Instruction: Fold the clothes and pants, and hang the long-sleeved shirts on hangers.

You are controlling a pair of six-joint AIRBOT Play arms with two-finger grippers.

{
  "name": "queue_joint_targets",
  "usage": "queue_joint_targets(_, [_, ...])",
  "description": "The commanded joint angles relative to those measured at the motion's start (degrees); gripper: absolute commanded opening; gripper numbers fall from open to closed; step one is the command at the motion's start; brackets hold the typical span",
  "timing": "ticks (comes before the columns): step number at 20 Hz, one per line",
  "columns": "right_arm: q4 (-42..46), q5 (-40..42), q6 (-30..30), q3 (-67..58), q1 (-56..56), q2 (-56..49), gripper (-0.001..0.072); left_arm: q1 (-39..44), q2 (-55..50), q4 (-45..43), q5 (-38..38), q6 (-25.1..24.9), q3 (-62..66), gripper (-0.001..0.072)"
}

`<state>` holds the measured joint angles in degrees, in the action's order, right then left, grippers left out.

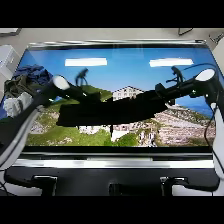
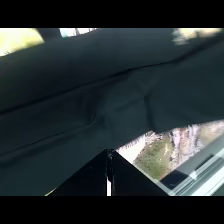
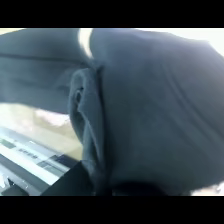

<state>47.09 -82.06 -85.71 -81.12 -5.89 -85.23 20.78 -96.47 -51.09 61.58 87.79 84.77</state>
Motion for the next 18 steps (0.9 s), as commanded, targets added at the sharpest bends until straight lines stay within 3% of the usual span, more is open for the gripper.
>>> queue_joint_targets(1, [1.0, -0.5, -6.1, -0.1, 5.2, 9.0, 0.0042, 7.7, -7.1, 5.6, -7.8, 4.0, -2.9, 0.0024])
queue_joint_targets(6, [1.2, -0.3, -11.2, -0.1, 9.8, 15.8, 0.0043, 17.9, -15.0, 25.9, -14.0, 3.9, -2.9, 0.0024])
queue_joint_targets(11, [1.6, -0.6, -13.2, -0.1, 9.8, 16.9, 0.0043, 25.9, -16.2, 40.7, -29.1, 3.5, -2.7, 0.0024])
queue_joint_targets(12, [2.1, -0.4, -13.7, -0.1, 9.8, 16.8, 0.0043, 25.9, -16.2, 40.8, -30.2, 3.0, -2.4, 0.0023])
queue_joint_targets(14, [2.6, -0.3, -14.0, -0.1, 9.8, 16.2, 0.0043, 23.5, -15.7, 39.8, -28.3, -2.7, -2.5, 0.0020])
queue_joint_targets(18, [2.4, 4.3, -12.9, -0.1, 14.8, 11.7, 0.0043, 11.6, -9.8, 21.9, -18.3, -3.6, -2.5, 0.0019])
